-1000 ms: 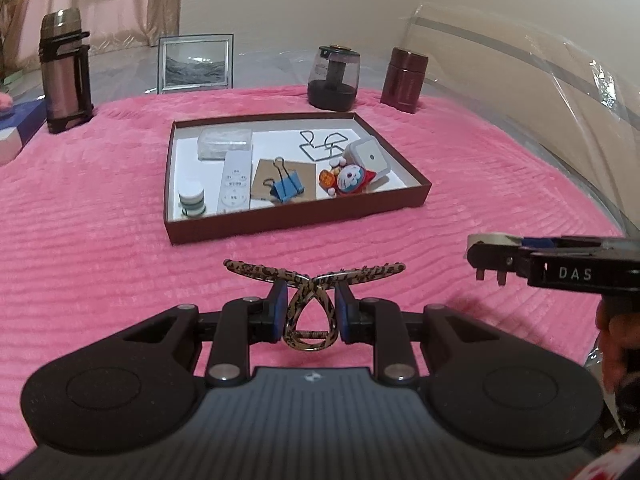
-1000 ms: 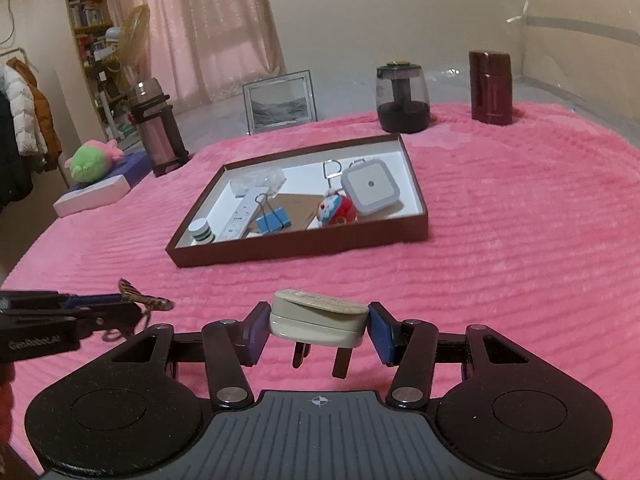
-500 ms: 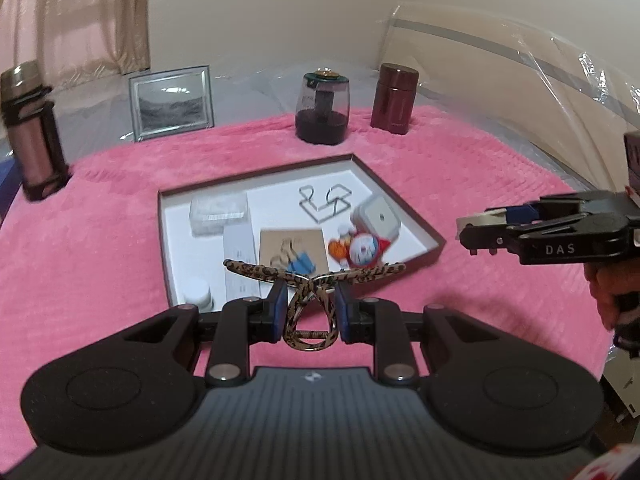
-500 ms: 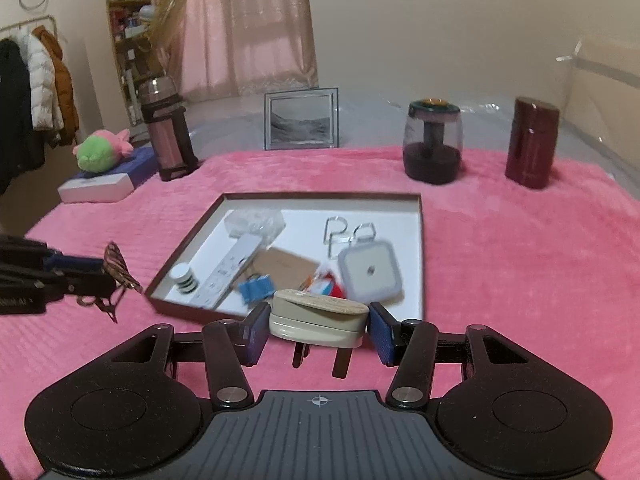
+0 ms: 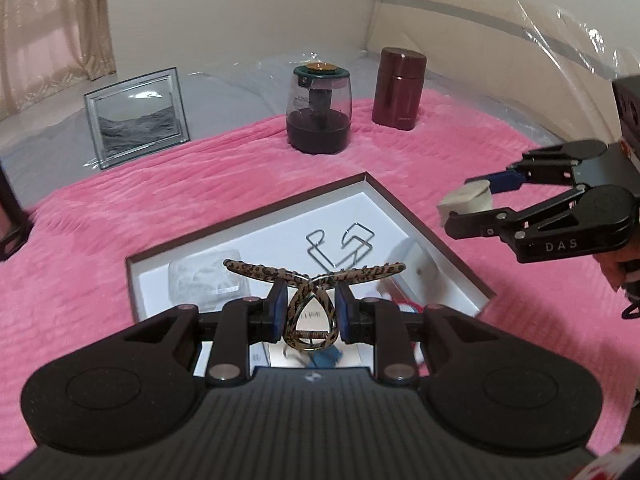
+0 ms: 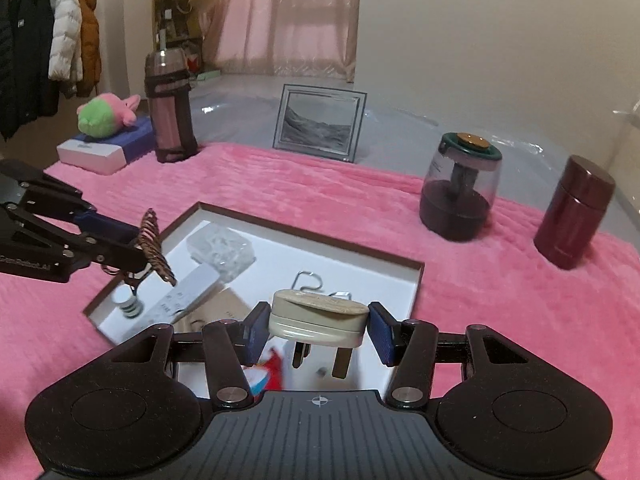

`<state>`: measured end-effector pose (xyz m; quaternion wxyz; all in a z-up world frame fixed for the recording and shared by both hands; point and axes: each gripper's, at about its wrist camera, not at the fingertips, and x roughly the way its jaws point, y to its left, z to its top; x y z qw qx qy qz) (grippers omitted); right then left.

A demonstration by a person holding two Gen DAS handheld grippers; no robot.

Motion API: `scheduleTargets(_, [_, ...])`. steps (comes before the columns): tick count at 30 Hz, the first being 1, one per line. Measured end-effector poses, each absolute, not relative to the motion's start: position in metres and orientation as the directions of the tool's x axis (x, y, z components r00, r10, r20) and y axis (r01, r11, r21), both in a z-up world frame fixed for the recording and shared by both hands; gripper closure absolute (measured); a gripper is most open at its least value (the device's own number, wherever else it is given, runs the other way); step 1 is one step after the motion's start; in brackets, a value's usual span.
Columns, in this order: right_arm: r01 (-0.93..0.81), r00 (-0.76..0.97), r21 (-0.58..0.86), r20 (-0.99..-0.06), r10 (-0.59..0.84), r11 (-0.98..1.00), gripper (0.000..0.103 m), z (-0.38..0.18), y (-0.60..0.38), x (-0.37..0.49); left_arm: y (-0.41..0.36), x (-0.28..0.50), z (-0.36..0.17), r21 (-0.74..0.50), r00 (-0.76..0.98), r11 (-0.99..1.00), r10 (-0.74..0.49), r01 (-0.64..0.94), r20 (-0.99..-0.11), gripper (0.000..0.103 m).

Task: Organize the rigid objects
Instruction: 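Lower the wooden piece into tray with left tool while right tool lowers plug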

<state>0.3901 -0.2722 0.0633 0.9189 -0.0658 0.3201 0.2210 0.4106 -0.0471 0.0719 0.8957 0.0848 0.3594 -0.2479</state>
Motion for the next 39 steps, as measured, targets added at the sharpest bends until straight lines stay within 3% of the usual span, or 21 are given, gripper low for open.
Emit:
scheduleTargets(22, [-0.426,0.649,0.046,-0.680,0.340,0.904,0.054,0.012,-0.278,0.495,-0.089,0.516,-0.002,0.047,0.540,0.815,-0.338,0.577,-0.770,0.082])
scheduleTargets(39, [-0.386,0.646,0.094,-0.683,0.341,0.918,0.054,0.010,-0.281,0.514,-0.084,0.518,0.002,0.050,0.570,0.831,-0.336,0.554,-0.750,0.079])
